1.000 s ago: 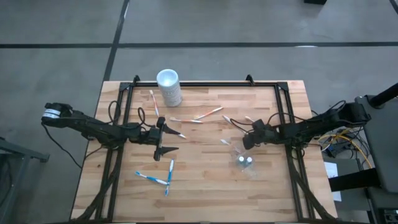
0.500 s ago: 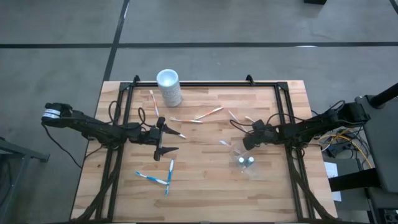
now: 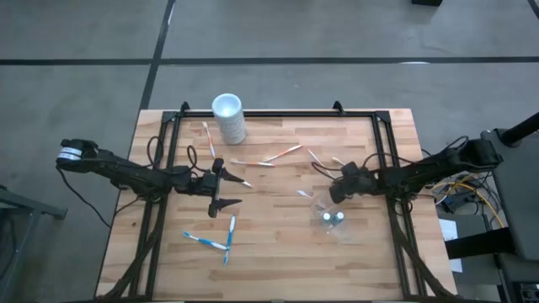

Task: Pick & Place toothbrushing station
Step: Put the orange toothbrush into the top section of the transparent organizer

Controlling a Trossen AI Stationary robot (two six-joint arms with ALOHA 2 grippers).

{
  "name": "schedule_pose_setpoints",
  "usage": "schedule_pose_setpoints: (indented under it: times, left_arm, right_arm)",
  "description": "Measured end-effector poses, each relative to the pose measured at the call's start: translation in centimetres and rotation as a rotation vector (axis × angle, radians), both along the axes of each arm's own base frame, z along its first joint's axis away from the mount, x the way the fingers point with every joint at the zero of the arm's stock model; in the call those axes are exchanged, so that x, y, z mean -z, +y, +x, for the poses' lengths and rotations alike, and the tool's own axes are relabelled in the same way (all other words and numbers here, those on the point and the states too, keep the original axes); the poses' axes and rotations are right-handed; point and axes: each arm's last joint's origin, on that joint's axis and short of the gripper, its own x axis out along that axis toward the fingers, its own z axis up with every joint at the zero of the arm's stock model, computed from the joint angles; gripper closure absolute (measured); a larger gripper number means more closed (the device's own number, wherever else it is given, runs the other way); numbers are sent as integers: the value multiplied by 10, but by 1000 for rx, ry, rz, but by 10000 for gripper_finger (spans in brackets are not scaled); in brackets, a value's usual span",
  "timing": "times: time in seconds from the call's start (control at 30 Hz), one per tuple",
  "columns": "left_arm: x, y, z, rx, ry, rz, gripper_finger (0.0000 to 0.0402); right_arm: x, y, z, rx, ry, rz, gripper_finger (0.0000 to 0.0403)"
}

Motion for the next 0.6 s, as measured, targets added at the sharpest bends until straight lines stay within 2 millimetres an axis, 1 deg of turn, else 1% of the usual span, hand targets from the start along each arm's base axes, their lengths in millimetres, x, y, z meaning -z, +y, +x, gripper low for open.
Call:
schedule_pose_setpoints:
  times: [0.17, 0.4, 0.6]
  left_arm:
    - [0, 0, 0, 0, 1, 0, 83]
    - [0, 0, 0, 0, 0, 0, 83]
    - [0, 0, 0, 0, 1, 0, 83]
  right_arm:
    - [-7, 0, -2, -5, -36, -7, 390]
    - [-20, -1, -11, -2, -61, -3, 390]
    - [-51, -1, -10, -45, 44, -40, 390]
